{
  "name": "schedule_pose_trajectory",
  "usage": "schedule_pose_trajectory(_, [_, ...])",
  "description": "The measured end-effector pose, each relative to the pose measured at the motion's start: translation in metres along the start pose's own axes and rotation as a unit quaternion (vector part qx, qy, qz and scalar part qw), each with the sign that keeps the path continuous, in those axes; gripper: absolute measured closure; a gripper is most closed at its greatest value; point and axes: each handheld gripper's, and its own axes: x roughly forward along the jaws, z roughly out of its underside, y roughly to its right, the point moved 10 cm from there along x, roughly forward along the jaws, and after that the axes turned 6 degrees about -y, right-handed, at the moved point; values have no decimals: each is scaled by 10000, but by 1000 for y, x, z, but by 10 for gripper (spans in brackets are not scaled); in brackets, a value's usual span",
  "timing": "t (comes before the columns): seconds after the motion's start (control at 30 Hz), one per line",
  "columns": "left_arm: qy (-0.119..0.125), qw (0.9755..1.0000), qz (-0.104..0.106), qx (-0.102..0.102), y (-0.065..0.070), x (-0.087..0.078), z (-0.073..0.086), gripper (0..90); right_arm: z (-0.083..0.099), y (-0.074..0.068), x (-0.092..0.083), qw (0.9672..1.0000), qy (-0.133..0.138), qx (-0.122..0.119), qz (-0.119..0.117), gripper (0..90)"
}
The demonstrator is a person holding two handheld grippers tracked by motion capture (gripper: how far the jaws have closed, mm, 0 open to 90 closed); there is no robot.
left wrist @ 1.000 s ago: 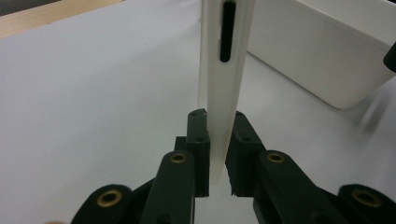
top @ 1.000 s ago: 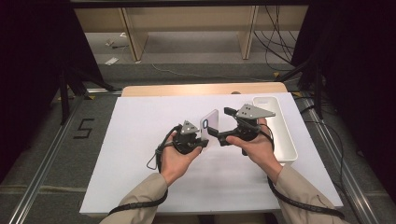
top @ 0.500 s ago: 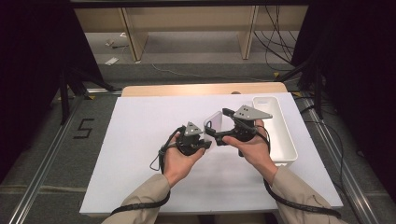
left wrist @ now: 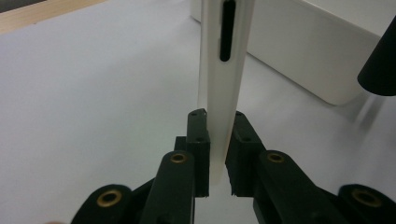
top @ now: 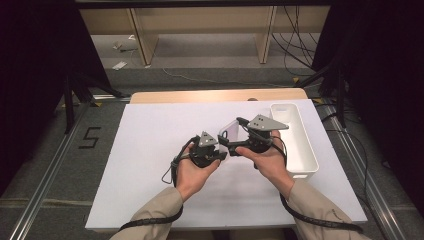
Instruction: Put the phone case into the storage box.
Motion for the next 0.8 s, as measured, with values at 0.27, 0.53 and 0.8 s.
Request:
schedule_pose_trajectory(0.27, [10,10000,5,18,0,0,0,805,1,0,1,10000,34,18,77,134])
schedule_pose_trajectory(0.53, [25,10000,6,6,0,0,0,805,1,-1,2,10000,46,51,48,172])
schedule_pose_trajectory(0.8, [99,9999,-1,38,-1,-1,-2,795,0,-1,1,9999,80,72,66,177])
